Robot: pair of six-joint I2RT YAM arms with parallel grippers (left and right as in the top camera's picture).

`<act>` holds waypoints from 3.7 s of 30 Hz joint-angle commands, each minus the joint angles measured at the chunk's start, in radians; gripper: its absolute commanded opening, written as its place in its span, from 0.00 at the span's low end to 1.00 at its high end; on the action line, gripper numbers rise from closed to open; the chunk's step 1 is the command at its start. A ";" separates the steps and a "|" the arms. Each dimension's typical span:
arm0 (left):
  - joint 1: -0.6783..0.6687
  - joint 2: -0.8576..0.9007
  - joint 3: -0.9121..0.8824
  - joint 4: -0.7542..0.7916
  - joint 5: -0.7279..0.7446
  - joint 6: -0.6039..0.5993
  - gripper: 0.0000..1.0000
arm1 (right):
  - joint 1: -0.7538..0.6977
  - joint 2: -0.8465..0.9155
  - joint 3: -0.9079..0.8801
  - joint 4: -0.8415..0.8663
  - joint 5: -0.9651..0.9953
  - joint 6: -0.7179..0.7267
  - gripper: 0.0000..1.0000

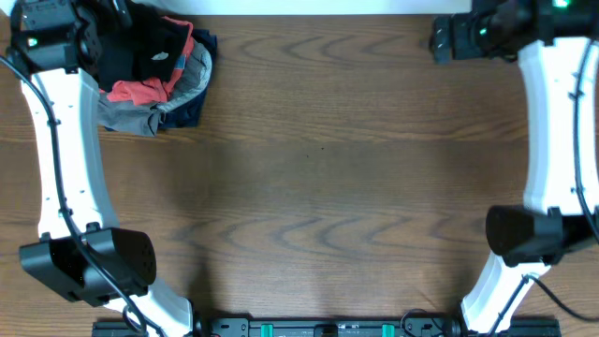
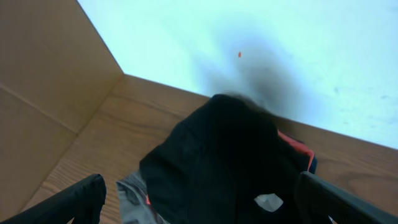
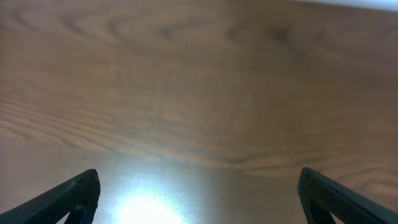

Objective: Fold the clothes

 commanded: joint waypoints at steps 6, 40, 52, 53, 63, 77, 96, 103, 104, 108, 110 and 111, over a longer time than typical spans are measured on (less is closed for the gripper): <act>0.000 0.010 0.000 -0.002 -0.001 -0.002 0.98 | 0.001 -0.122 0.061 -0.015 0.006 -0.030 0.99; 0.000 0.010 0.000 -0.002 -0.001 -0.002 0.98 | 0.026 -0.632 -0.726 0.663 -0.024 -0.029 0.99; 0.000 0.010 0.000 -0.002 -0.001 -0.002 0.98 | 0.027 -1.161 -1.607 1.184 -0.028 0.050 0.99; 0.000 0.010 0.000 -0.002 -0.001 -0.002 0.98 | 0.027 -1.207 -1.678 1.218 -0.028 0.053 0.99; 0.000 0.010 0.000 -0.002 -0.001 -0.002 0.98 | 0.027 -1.579 -2.140 1.374 -0.027 0.069 0.99; 0.000 0.010 0.000 -0.002 -0.001 -0.002 0.98 | 0.028 -1.879 -2.398 1.374 -0.028 0.098 0.99; 0.000 0.010 0.000 -0.002 -0.001 -0.002 0.98 | 0.046 -1.996 -2.419 1.348 -0.008 0.105 0.99; 0.000 0.010 0.000 -0.002 -0.001 -0.002 0.98 | 0.046 -1.996 -2.419 1.348 -0.009 0.104 0.99; 0.000 0.010 0.000 -0.002 -0.001 -0.002 0.98 | 0.046 -1.996 -2.419 1.348 -0.009 0.104 0.99; 0.000 0.010 0.000 -0.002 -0.001 -0.002 0.98 | 0.046 -1.996 -2.419 1.348 -0.009 0.104 0.99; 0.000 0.010 0.000 -0.002 -0.001 -0.002 0.98 | 0.046 -1.996 -2.419 1.348 -0.009 0.104 0.99; 0.000 0.010 0.000 -0.002 -0.001 -0.002 0.98 | 0.046 -1.996 -2.419 1.348 -0.009 0.104 0.99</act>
